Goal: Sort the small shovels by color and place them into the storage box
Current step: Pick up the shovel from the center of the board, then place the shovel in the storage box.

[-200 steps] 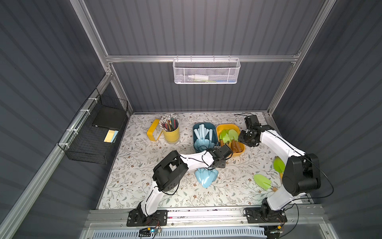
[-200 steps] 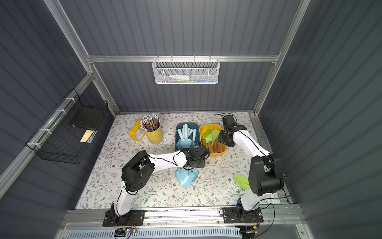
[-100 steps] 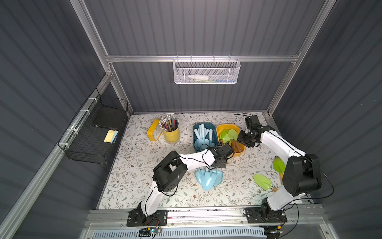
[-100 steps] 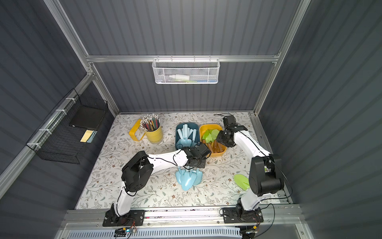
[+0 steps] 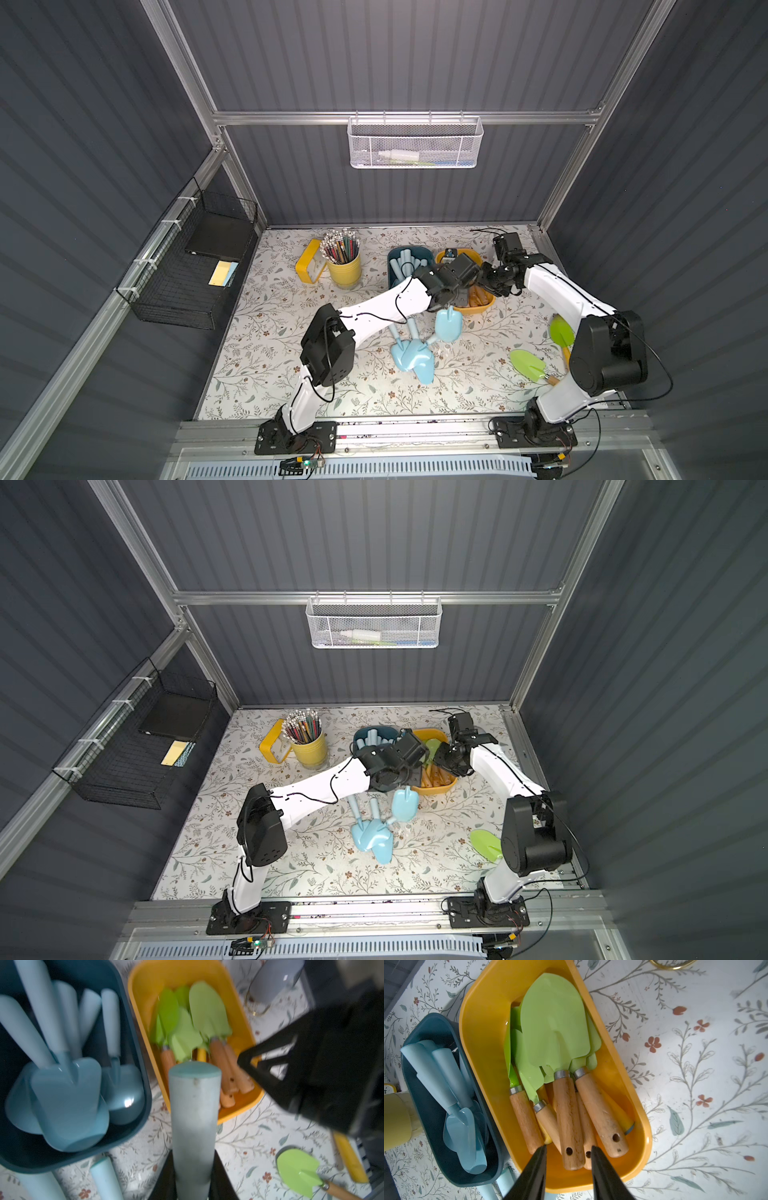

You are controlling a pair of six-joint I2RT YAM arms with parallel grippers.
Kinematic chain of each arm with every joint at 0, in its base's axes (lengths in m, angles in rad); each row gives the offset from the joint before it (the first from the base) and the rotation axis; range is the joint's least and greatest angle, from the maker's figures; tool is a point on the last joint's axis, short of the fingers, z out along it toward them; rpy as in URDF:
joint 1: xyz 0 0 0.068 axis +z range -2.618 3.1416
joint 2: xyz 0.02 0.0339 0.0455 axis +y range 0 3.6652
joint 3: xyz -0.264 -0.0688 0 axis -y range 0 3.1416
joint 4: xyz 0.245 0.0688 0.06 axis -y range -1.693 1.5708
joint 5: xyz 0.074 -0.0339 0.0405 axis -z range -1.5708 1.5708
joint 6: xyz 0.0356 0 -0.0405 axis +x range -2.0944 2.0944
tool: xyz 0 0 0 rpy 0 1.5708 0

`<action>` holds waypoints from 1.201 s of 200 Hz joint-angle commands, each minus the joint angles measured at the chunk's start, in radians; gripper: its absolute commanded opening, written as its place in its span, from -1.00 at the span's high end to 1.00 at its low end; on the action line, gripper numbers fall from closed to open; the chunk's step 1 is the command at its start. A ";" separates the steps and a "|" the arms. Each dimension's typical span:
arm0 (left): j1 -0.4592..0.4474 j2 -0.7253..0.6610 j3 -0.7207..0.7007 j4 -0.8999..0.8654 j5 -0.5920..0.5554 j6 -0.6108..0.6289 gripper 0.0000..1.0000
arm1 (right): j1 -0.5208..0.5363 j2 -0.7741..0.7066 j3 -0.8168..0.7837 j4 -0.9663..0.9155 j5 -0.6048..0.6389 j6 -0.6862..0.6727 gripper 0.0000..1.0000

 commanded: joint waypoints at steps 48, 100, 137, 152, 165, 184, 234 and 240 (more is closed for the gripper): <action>0.274 0.104 0.125 0.053 -0.148 0.141 1.00 | -0.006 -0.004 0.034 -0.011 0.018 -0.001 0.21; 0.322 0.176 0.166 0.097 -0.124 0.216 1.00 | -0.009 0.006 0.036 -0.016 0.029 -0.002 0.21; 0.320 0.209 0.182 0.131 -0.046 0.195 1.00 | -0.011 0.012 0.022 -0.017 0.028 0.004 0.21; 0.320 0.221 0.196 0.147 0.002 0.175 1.00 | -0.011 0.015 0.018 -0.018 0.025 0.004 0.21; 0.317 0.230 0.213 0.161 0.039 0.160 1.00 | -0.010 0.018 0.015 -0.019 0.022 0.003 0.21; 0.313 0.244 0.237 0.186 0.091 0.140 1.00 | -0.011 0.022 0.011 -0.021 0.023 -0.002 0.21; 0.300 0.272 0.210 0.265 0.176 0.092 1.00 | -0.015 0.026 -0.001 -0.024 0.019 -0.012 0.21; 0.297 0.273 0.204 0.278 0.190 0.086 1.00 | -0.016 0.026 -0.004 -0.023 0.019 -0.013 0.21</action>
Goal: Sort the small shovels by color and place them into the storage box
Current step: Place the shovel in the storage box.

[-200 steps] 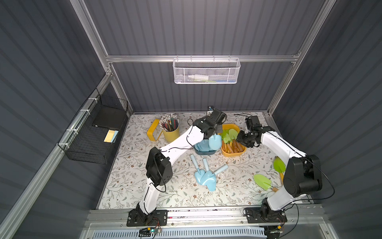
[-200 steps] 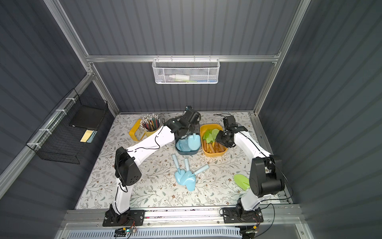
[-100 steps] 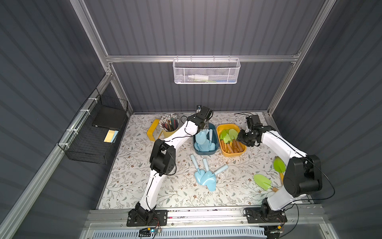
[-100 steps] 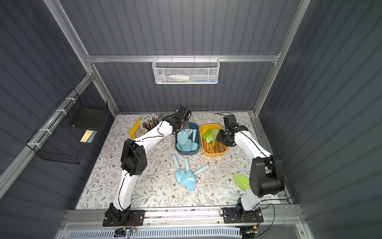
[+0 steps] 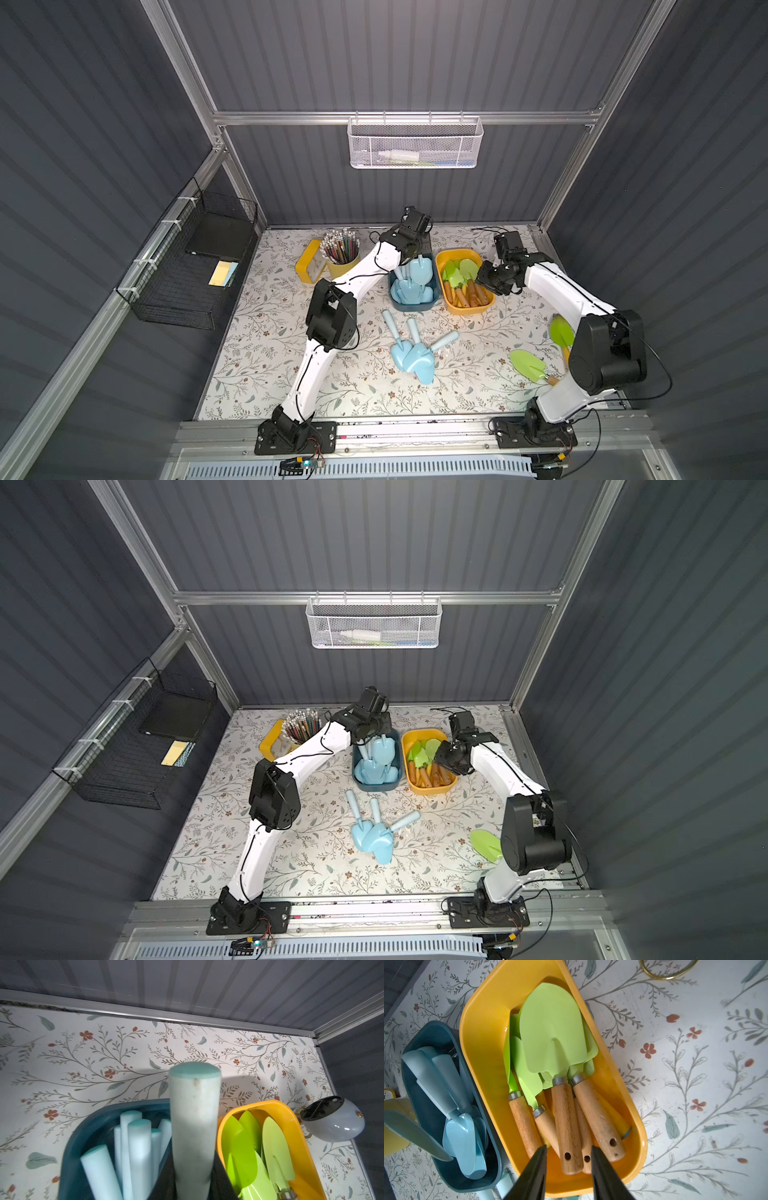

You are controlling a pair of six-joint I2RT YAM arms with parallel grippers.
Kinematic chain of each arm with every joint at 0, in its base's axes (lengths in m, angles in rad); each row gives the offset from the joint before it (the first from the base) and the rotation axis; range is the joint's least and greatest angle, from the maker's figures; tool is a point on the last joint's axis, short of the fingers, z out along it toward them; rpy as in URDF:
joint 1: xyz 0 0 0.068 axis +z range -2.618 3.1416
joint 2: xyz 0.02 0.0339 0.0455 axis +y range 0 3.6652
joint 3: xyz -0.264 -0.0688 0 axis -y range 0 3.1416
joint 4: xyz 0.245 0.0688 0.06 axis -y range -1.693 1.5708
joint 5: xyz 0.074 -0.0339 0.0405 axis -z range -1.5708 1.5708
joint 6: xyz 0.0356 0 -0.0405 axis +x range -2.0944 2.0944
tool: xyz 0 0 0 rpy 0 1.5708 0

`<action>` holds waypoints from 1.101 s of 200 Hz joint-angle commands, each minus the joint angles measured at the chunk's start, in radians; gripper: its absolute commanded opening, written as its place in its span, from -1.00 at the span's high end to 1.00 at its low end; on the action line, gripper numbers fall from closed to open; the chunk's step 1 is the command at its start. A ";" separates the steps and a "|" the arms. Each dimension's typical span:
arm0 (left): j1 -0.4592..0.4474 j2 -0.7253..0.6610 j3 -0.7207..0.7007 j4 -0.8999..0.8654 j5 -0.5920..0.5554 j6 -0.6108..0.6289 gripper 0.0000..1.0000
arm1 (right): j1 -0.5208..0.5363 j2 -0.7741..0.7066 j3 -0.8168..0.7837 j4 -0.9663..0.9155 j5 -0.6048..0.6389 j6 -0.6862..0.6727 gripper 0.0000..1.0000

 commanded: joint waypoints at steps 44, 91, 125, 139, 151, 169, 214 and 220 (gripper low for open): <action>-0.030 0.027 -0.038 0.085 0.095 -0.062 1.00 | -0.023 0.018 -0.028 -0.018 -0.001 -0.017 0.21; -0.032 0.007 -0.122 0.101 0.084 -0.074 1.00 | -0.038 0.014 -0.038 -0.012 -0.011 -0.020 0.21; -0.032 0.017 -0.125 0.092 0.061 -0.072 1.00 | -0.040 0.010 -0.050 -0.004 -0.021 -0.018 0.21; -0.032 0.022 -0.129 0.083 0.054 -0.071 1.00 | -0.040 0.008 -0.054 -0.004 -0.021 -0.017 0.21; -0.032 0.027 -0.137 0.073 0.043 -0.069 1.00 | -0.040 0.006 -0.056 -0.004 -0.020 -0.017 0.21; -0.032 0.030 -0.149 0.053 0.022 -0.068 1.00 | -0.042 0.002 -0.060 -0.005 -0.014 -0.017 0.21; -0.035 0.025 -0.160 0.047 0.026 -0.066 0.60 | -0.059 -0.019 -0.063 -0.007 0.009 -0.003 0.21; -0.037 0.024 -0.161 0.045 0.027 -0.065 0.43 | -0.062 -0.023 -0.063 -0.010 0.011 0.000 0.21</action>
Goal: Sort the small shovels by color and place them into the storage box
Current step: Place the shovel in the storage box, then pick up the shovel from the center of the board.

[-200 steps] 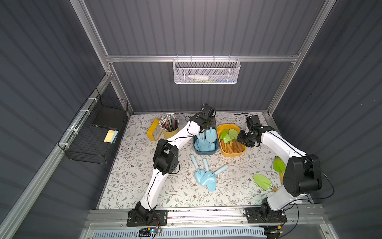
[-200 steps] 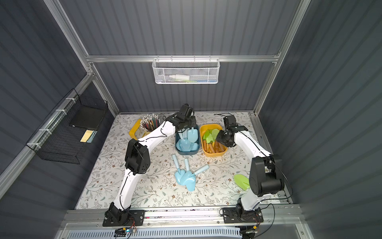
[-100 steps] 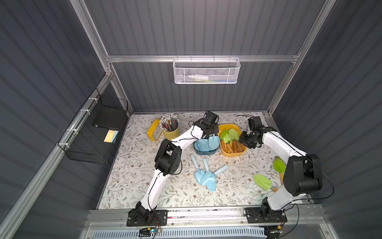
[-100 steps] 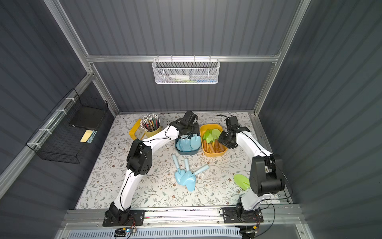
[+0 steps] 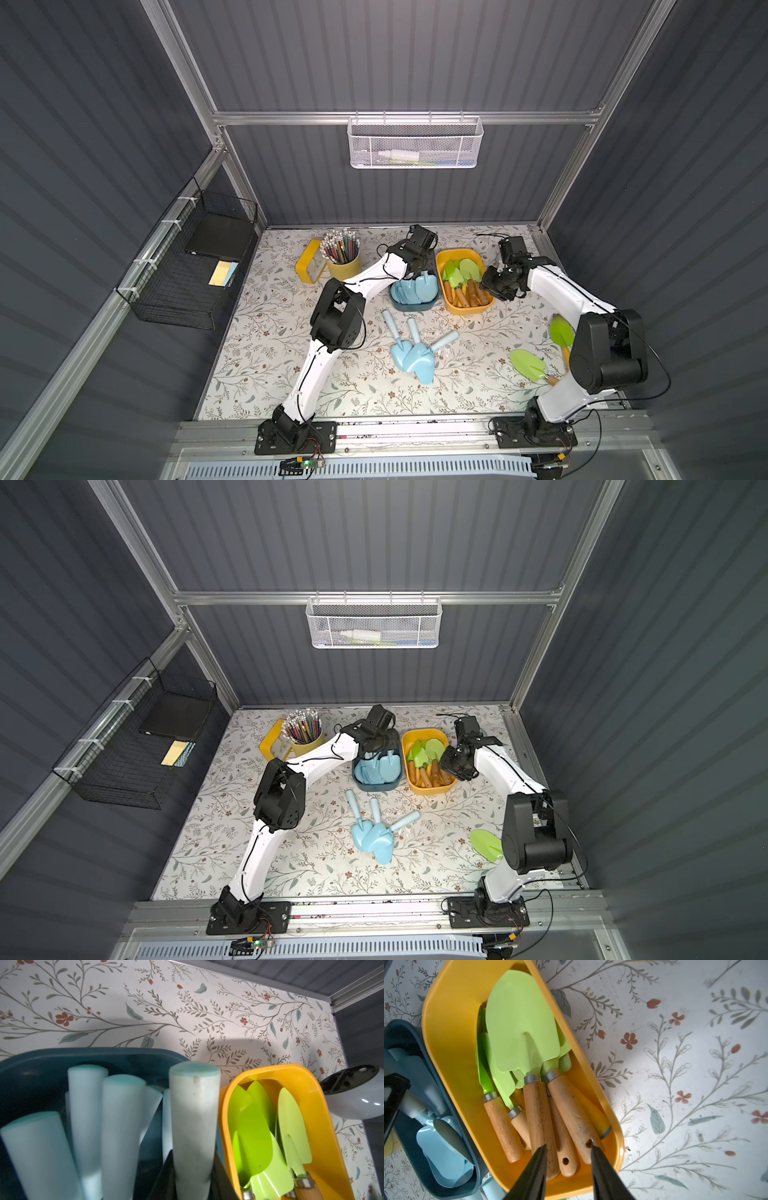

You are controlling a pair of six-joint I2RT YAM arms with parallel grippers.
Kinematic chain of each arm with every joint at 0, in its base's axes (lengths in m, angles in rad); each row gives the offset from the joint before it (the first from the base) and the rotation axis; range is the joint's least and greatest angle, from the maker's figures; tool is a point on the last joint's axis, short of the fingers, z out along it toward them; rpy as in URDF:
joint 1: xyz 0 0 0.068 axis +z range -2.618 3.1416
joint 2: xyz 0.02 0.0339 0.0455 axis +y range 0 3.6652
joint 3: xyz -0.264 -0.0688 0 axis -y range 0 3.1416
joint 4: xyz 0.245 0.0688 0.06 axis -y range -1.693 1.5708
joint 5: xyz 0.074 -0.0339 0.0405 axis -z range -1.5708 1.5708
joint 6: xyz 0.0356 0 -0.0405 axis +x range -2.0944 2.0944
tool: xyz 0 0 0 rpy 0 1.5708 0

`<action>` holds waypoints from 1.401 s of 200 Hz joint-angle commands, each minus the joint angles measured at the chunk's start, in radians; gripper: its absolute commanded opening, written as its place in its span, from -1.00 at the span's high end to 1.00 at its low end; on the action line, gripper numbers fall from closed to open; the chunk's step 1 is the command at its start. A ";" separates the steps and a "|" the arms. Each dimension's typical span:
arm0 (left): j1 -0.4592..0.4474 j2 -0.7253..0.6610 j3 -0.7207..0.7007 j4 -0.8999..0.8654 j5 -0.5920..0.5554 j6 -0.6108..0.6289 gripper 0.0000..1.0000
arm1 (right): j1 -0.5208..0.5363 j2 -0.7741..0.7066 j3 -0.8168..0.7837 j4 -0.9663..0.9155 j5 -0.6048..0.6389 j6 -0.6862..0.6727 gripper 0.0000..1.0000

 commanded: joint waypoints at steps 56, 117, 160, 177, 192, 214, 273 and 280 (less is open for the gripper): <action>-0.028 -0.017 0.101 -0.039 -0.038 -0.010 -0.49 | -0.088 -0.100 -0.040 -0.036 0.108 0.043 0.18; -0.027 -0.035 0.137 0.039 -0.015 -0.013 -0.51 | -0.424 -0.238 -0.204 -0.130 0.280 0.128 0.11; -0.028 -0.035 0.120 0.060 0.025 0.010 -0.51 | -0.655 -0.275 -0.319 -0.105 0.328 0.123 0.11; -0.028 -0.034 0.120 0.047 0.047 0.016 -0.51 | -0.708 -0.264 -0.356 -0.078 0.324 0.113 0.12; -0.025 -0.032 0.121 0.041 0.049 0.023 -0.51 | -0.727 -0.244 -0.378 -0.057 0.305 0.096 0.12; -0.025 -0.031 0.123 0.037 0.047 0.037 -0.51 | -0.727 -0.203 -0.393 -0.046 0.223 0.075 0.14; -0.025 -0.022 0.127 0.027 0.054 0.051 -0.51 | -0.702 -0.227 -0.495 -0.020 0.087 0.082 0.17; -0.024 -0.022 0.127 0.028 0.056 0.051 -0.51 | -0.697 -0.233 -0.501 -0.016 0.086 0.084 0.17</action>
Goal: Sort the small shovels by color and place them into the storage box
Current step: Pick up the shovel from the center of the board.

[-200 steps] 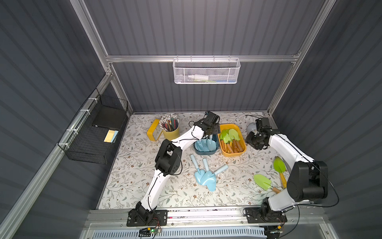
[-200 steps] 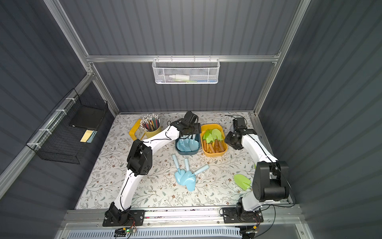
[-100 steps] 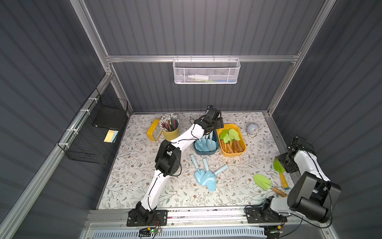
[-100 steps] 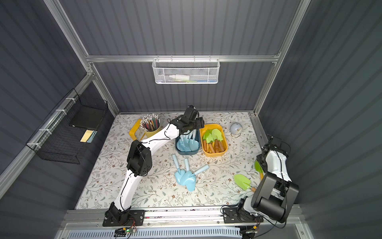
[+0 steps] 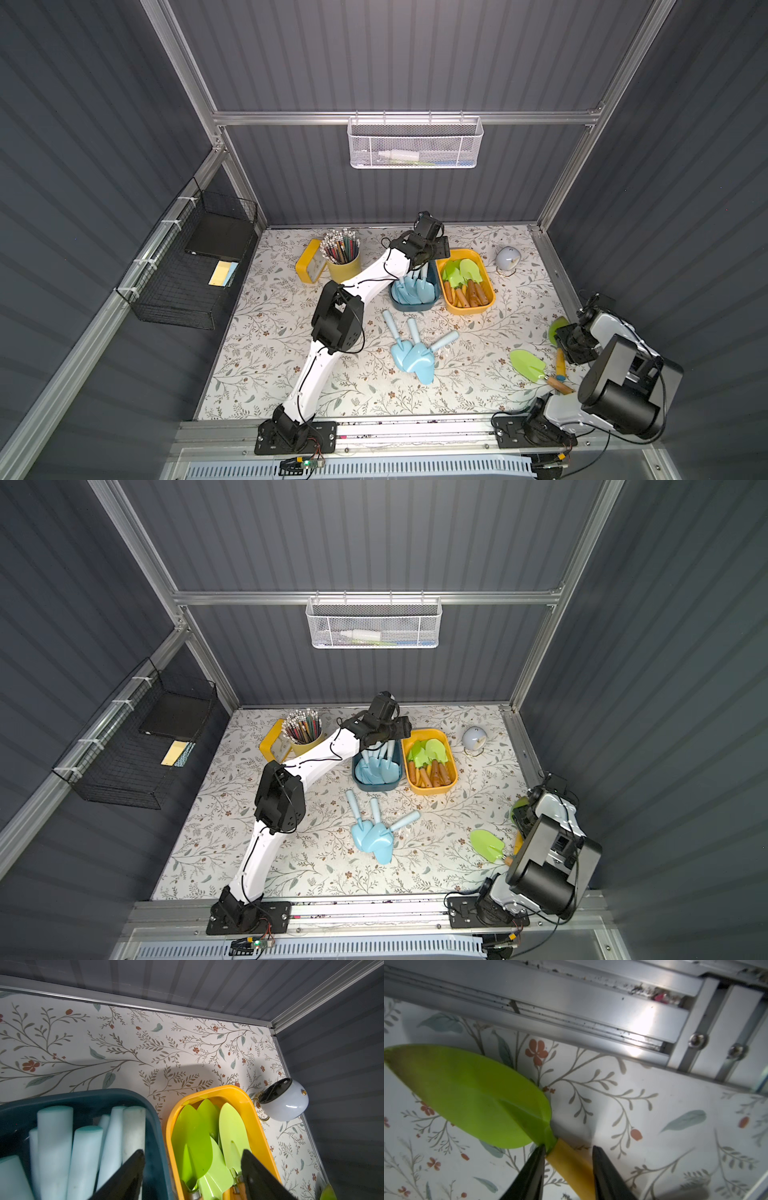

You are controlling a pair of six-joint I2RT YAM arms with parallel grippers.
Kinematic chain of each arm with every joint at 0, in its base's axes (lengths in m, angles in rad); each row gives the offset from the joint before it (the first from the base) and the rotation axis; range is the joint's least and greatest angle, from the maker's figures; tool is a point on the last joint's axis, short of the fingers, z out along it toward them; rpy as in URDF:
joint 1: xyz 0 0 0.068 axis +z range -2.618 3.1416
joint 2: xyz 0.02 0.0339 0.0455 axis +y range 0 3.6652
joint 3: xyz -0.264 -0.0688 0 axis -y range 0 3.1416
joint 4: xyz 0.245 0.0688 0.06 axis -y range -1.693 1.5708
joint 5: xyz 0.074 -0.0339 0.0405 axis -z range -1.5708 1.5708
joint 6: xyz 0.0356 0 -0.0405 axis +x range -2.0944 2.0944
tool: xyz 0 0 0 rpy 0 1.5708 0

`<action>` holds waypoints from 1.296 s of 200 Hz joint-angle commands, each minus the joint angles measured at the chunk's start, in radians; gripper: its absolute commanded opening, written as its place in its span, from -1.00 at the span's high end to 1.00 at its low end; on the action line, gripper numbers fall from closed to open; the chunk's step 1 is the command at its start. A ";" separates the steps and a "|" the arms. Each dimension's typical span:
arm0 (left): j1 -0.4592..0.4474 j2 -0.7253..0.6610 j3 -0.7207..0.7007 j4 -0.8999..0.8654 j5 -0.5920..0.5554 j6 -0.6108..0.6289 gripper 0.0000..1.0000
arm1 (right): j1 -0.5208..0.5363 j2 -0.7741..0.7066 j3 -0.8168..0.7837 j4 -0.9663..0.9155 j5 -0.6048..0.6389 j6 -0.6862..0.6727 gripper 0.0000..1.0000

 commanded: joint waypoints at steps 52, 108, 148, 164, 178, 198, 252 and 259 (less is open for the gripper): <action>0.000 -0.023 -0.013 -0.002 0.015 0.023 -0.51 | 0.065 -0.007 -0.068 -0.012 -0.089 0.001 0.18; 0.000 -0.019 -0.022 0.009 0.022 0.013 -0.52 | 0.160 0.026 -0.058 -0.046 -0.084 -0.020 0.17; -0.001 -0.019 -0.039 0.024 0.030 -0.001 -0.52 | 0.164 0.057 -0.055 -0.029 -0.132 -0.045 0.78; 0.000 -0.016 -0.040 0.028 0.033 -0.009 -0.52 | 0.170 0.064 -0.032 -0.027 -0.151 -0.049 0.88; -0.001 -0.015 -0.042 0.036 0.033 -0.009 -0.52 | 0.183 0.075 0.001 -0.031 -0.160 -0.061 0.91; -0.001 -0.014 -0.044 0.045 0.033 -0.014 -0.52 | 0.214 0.096 0.046 -0.039 -0.170 -0.067 0.92; -0.001 -0.015 -0.061 0.067 0.027 -0.023 -0.56 | 0.301 0.126 0.097 -0.099 -0.198 -0.090 0.44; 0.000 -0.019 -0.065 0.070 0.027 -0.024 -0.59 | 0.307 0.119 0.098 -0.108 -0.192 -0.093 0.37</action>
